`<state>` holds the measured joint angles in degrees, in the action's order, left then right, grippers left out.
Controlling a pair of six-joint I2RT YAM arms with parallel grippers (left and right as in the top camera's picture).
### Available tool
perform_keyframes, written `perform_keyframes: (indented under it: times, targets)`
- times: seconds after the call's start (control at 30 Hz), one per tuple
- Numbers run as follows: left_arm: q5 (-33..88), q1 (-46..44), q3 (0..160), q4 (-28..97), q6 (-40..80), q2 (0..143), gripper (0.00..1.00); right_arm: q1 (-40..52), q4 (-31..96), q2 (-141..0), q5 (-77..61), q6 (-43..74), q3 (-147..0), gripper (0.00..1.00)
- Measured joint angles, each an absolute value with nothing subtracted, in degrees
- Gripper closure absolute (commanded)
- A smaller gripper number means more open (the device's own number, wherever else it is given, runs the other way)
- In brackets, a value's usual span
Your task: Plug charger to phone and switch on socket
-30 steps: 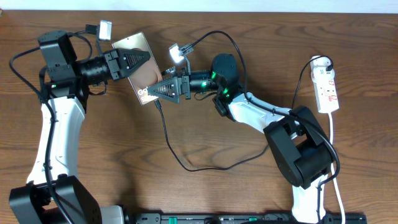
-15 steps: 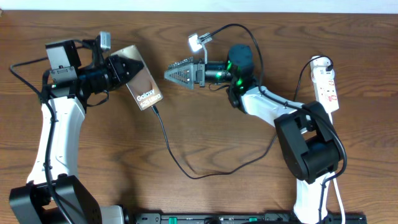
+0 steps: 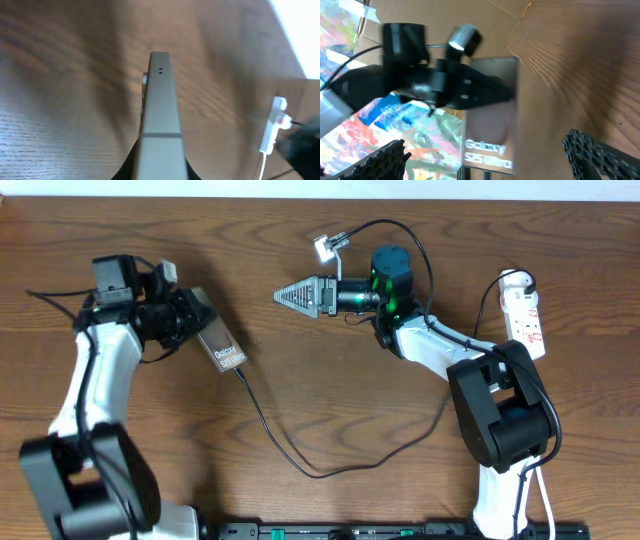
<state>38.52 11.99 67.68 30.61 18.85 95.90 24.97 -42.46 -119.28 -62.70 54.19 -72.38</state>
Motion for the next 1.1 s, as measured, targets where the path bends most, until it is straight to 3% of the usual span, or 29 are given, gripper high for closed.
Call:
perform_keyframes:
  times: [1.1]
  targets:
    - [36.6,11.6,66.6,31.9,19.7,108.4,0.93,25.0,-40.2,-119.3,-62.7,52.9,-72.4,0.01]
